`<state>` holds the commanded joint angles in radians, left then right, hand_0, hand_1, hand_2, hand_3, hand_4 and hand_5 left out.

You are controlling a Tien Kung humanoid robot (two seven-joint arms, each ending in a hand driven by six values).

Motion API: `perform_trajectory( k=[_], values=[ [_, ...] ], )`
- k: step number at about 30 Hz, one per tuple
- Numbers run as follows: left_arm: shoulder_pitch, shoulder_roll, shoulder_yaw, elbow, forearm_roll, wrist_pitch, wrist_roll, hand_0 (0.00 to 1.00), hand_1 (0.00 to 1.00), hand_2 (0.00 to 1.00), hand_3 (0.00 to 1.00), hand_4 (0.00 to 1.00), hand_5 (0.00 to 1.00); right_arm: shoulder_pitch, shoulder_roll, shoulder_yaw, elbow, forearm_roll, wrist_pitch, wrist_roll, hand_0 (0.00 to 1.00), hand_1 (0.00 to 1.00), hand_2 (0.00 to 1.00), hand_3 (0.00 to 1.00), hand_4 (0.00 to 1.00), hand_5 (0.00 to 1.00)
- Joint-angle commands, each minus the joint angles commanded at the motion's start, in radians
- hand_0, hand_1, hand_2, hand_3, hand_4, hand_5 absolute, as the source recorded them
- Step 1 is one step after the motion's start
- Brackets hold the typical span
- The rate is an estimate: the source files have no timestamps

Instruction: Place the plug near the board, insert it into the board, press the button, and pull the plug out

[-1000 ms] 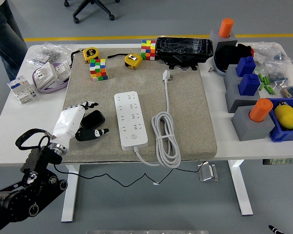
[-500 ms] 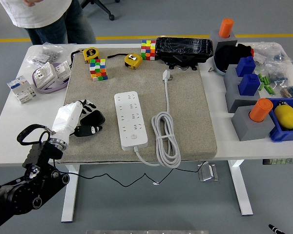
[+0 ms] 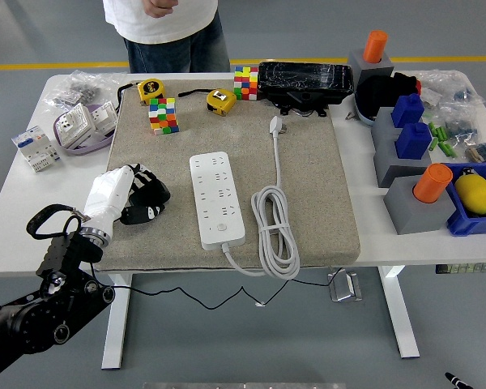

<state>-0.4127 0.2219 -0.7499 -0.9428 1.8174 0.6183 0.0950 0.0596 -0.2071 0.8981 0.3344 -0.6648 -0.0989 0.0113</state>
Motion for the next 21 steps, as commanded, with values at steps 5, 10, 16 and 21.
perform_trajectory(
  k=[5, 10, 16, 21],
  values=[
    [0.005, 0.008, -0.015, -0.043, -0.047, -0.021, -0.017, 0.309, 0.396, 0.465, 0.548, 0.817, 0.002, -0.001, 0.0, -0.002, 0.0, 0.0, 0.0, 0.001, 0.608, 0.64, 0.652, 0.553, 0.941, 0.497],
    [0.006, 0.022, -0.033, -0.095, -0.175, -0.062, -0.072, 0.307, 0.391, 0.458, 0.544, 0.82, 0.002, 0.001, 0.0, -0.008, 0.0, 0.003, 0.0, 0.001, 0.609, 0.64, 0.652, 0.553, 0.94, 0.496],
    [-0.015, 0.039, -0.023, -0.114, -0.335, -0.131, -0.149, 0.312, 0.395, 0.45, 0.545, 0.816, 0.002, 0.005, -0.003, -0.014, -0.001, 0.004, 0.0, 0.001, 0.609, 0.64, 0.652, 0.553, 0.941, 0.495],
    [-0.044, 0.048, 0.015, -0.102, -0.363, -0.169, -0.196, 0.32, 0.403, 0.451, 0.546, 0.812, 0.002, 0.005, -0.004, -0.016, -0.001, 0.005, 0.001, 0.001, 0.61, 0.64, 0.653, 0.553, 0.941, 0.495]
  ],
)
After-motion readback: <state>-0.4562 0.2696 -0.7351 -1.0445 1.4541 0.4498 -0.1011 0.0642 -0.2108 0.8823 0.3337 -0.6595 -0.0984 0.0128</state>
